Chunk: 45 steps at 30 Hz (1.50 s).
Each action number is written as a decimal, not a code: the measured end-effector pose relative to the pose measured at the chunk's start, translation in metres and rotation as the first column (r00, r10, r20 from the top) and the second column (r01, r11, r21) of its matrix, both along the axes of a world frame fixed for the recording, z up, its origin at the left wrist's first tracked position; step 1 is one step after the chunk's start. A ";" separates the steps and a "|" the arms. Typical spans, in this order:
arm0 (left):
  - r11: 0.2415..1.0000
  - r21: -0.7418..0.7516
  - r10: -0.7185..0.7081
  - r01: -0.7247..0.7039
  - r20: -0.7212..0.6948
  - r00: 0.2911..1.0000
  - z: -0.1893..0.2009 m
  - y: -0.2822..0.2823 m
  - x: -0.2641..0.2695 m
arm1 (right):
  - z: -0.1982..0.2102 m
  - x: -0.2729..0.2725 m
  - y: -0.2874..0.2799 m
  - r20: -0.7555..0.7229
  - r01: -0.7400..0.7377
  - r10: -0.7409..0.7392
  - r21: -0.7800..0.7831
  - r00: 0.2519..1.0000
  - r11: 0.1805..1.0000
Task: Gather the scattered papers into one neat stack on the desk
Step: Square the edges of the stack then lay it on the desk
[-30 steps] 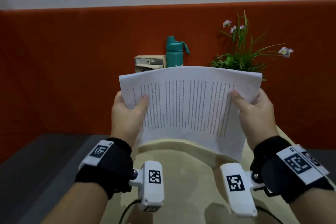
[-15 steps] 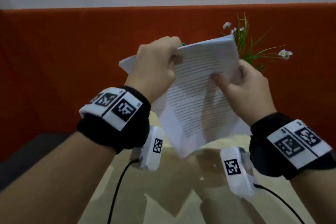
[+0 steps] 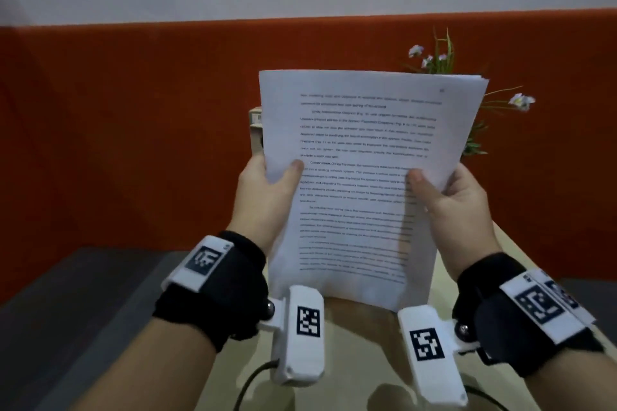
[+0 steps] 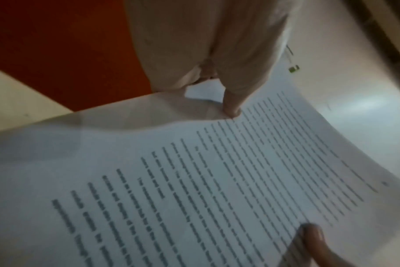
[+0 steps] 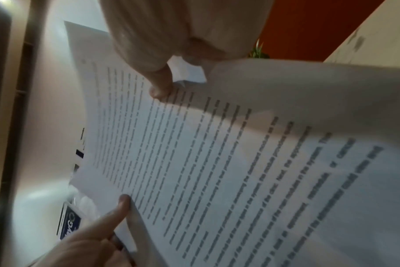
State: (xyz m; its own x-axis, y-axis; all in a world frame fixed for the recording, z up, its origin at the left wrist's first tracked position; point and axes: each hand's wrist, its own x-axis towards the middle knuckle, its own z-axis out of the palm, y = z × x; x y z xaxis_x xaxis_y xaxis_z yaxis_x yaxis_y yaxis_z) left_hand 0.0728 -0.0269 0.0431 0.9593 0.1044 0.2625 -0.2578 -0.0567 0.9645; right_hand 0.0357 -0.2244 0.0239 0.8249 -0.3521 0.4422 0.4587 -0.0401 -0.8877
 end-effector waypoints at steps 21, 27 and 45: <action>0.984 -0.009 0.175 -0.177 0.203 0.963 -0.018 -0.004 -0.020 | 0.009 -0.008 0.019 0.027 0.108 -0.106 -0.054 0.994 0.993; 0.990 -0.018 0.142 -0.142 0.194 0.971 -0.037 0.000 -0.026 | -0.008 -0.014 0.018 -0.011 0.102 -0.103 -0.063 0.995 0.993; 0.780 0.625 -0.007 -0.034 0.064 0.998 -0.022 0.038 -0.065 | -0.002 -0.069 -0.023 -0.356 0.013 -0.340 -0.674 0.870 0.739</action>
State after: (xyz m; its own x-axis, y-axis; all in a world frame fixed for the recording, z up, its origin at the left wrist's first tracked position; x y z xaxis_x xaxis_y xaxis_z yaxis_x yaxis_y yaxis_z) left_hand 0.0082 0.0112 0.0210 0.9394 -0.0900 0.3309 -0.3079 -0.6460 0.6985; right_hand -0.0331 -0.2471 0.0217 0.9310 -0.2837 0.2296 -0.0385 -0.7020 -0.7112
